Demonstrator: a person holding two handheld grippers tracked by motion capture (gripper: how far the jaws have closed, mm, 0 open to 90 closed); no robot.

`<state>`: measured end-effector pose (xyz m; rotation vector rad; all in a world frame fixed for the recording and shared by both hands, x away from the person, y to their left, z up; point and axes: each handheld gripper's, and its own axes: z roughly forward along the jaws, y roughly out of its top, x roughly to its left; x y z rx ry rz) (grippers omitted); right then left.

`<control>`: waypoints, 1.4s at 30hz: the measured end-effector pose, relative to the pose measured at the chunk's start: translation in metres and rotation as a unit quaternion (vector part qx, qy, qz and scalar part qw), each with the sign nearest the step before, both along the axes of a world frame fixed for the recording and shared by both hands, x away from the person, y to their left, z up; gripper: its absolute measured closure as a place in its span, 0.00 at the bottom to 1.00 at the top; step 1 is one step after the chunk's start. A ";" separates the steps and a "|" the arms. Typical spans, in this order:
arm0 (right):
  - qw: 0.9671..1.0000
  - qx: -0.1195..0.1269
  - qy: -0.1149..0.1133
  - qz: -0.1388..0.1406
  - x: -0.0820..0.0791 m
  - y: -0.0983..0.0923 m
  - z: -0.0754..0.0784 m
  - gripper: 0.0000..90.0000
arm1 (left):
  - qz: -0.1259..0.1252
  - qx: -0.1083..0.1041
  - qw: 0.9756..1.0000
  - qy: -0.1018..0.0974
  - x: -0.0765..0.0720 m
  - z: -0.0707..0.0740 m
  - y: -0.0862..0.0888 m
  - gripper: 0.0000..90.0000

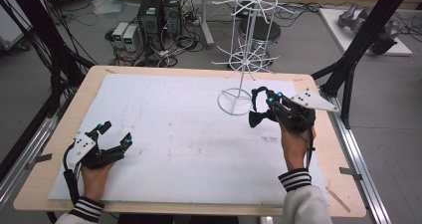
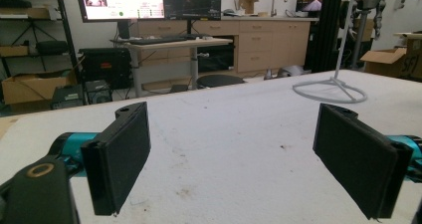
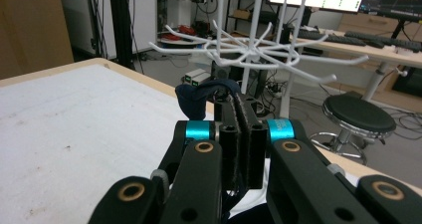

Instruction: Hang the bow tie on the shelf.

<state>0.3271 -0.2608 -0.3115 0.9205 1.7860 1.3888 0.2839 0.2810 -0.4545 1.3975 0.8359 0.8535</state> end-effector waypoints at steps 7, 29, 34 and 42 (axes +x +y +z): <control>1.000 -0.003 -0.006 0.006 0.002 0.007 0.011 0.98 | 0.000 -0.001 1.000 0.000 0.000 0.000 0.000 0.17; 1.000 -0.004 -0.002 0.006 0.021 0.018 0.015 0.98 | -0.001 -0.001 1.000 0.001 0.000 0.000 0.000 0.17; 1.000 -0.002 0.002 0.002 0.025 0.017 0.013 0.98 | 0.000 0.000 1.000 0.001 0.000 0.000 0.000 0.17; 1.000 -0.002 0.008 -0.004 0.031 0.017 0.009 0.98 | 0.000 -0.001 1.000 0.001 0.000 0.000 0.000 0.17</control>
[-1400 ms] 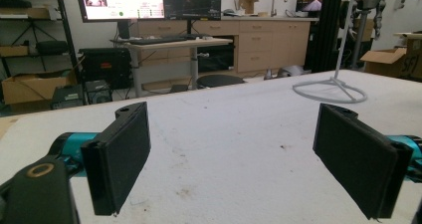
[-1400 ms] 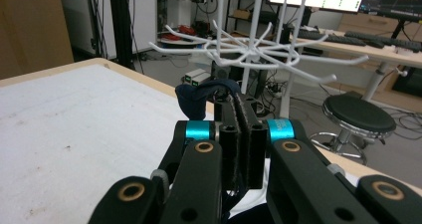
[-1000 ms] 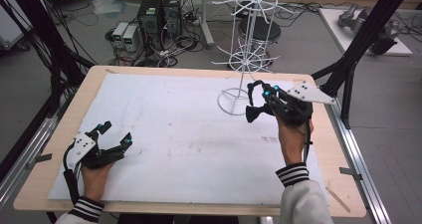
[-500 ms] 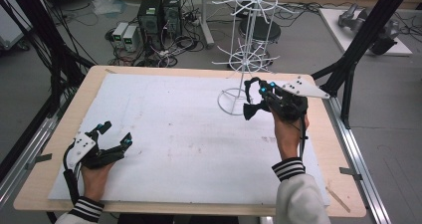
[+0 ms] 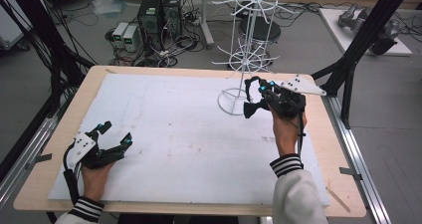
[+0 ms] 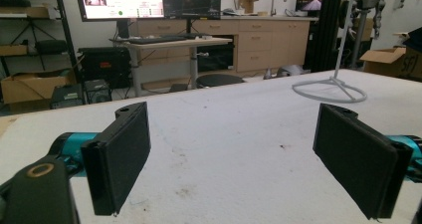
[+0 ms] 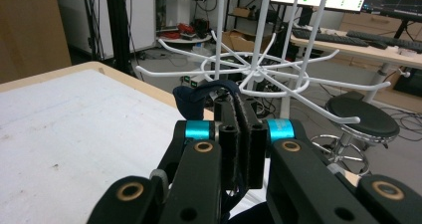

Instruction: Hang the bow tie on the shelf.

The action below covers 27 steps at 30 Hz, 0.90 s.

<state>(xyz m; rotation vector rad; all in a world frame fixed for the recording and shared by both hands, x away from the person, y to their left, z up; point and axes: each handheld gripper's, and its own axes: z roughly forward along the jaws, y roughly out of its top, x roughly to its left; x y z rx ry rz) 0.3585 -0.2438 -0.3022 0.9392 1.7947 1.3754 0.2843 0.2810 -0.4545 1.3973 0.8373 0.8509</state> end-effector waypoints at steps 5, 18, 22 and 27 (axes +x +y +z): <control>1.000 -0.001 0.005 -0.003 0.004 0.001 -0.002 0.98 | 0.000 0.000 1.000 0.000 0.000 0.000 0.000 0.17; 1.000 -0.003 0.018 -0.013 0.014 0.001 -0.008 0.98 | 0.000 0.000 1.000 0.000 0.000 0.000 0.000 0.17; 1.000 -0.002 0.025 -0.013 0.017 0.001 -0.011 0.98 | -0.001 -0.001 1.000 -0.001 0.000 0.000 0.000 0.17; 0.999 0.002 0.031 -0.016 0.020 0.001 -0.013 0.98 | -0.001 -0.001 1.000 -0.001 0.000 0.000 0.000 0.17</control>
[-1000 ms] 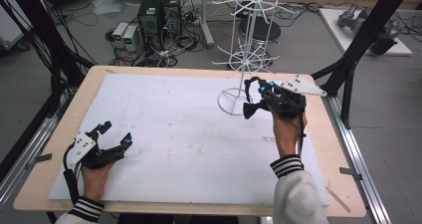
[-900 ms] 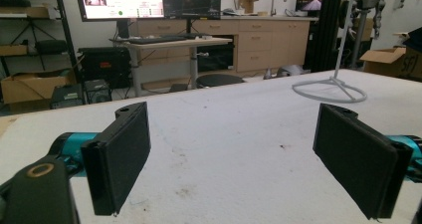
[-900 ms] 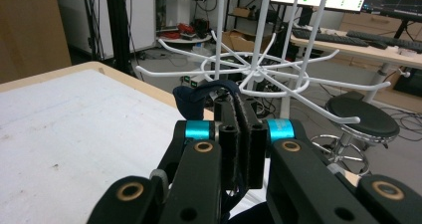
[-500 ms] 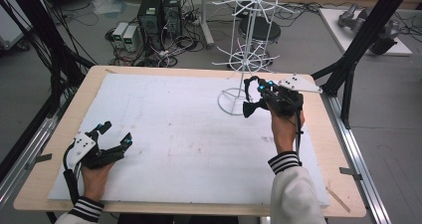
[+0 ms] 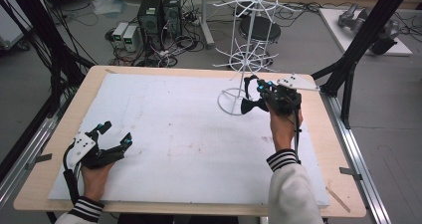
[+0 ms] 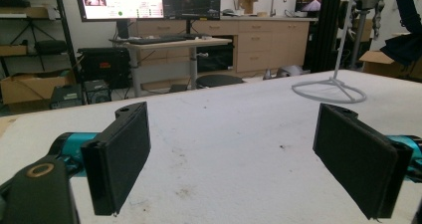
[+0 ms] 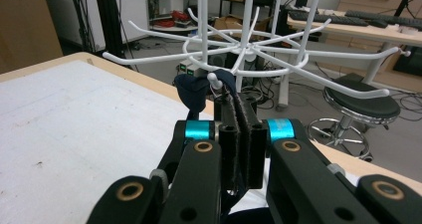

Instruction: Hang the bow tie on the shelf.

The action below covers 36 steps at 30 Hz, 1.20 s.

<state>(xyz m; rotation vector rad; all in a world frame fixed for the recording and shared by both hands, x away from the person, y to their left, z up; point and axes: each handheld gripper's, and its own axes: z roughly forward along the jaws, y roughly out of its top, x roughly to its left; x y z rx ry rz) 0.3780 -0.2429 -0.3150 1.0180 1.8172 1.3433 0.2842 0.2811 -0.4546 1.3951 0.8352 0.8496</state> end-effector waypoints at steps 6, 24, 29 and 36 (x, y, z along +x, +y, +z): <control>1.000 0.003 0.005 -0.001 0.003 0.001 -0.003 0.98 | 0.000 0.000 1.000 0.001 0.000 0.000 0.000 0.17; 1.000 0.005 0.021 0.008 0.010 0.003 -0.009 0.55 | 0.000 -0.001 1.000 -0.001 0.000 0.000 0.000 0.17; 1.000 0.008 0.030 0.000 0.009 0.007 -0.011 0.17 | 0.001 0.000 1.000 -0.002 0.000 0.000 0.000 0.17; 1.000 -0.017 0.018 0.007 -0.006 0.008 -0.014 0.11 | 0.002 -0.003 1.000 0.000 0.000 0.000 0.000 0.17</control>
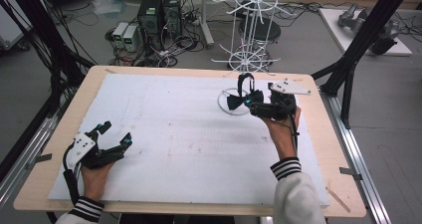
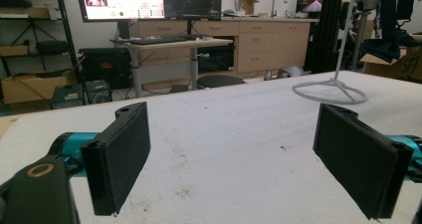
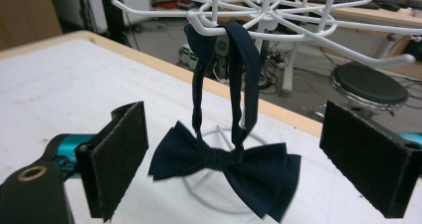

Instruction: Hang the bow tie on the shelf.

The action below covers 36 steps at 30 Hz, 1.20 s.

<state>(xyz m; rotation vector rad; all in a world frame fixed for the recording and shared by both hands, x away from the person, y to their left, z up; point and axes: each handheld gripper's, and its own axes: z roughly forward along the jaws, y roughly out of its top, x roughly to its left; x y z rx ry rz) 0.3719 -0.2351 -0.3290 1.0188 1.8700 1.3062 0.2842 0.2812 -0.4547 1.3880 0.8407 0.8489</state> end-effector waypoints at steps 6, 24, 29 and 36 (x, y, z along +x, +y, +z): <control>1.000 0.019 -0.015 0.011 -0.018 -0.007 -0.008 0.11 | 0.001 0.003 1.000 -0.001 0.000 0.000 0.000 0.17; 0.993 0.069 -0.098 0.010 -0.098 -0.037 -0.078 0.11 | 0.002 0.004 1.000 -0.004 -0.001 0.000 0.000 0.17; 0.990 0.096 -0.107 -0.006 -0.106 -0.045 -0.099 0.11 | 0.002 0.003 1.000 -0.006 -0.001 0.000 0.000 0.17; 0.987 0.128 -0.092 -0.024 -0.105 -0.052 -0.121 0.11 | 0.005 0.004 1.000 -0.008 -0.002 0.000 0.000 0.17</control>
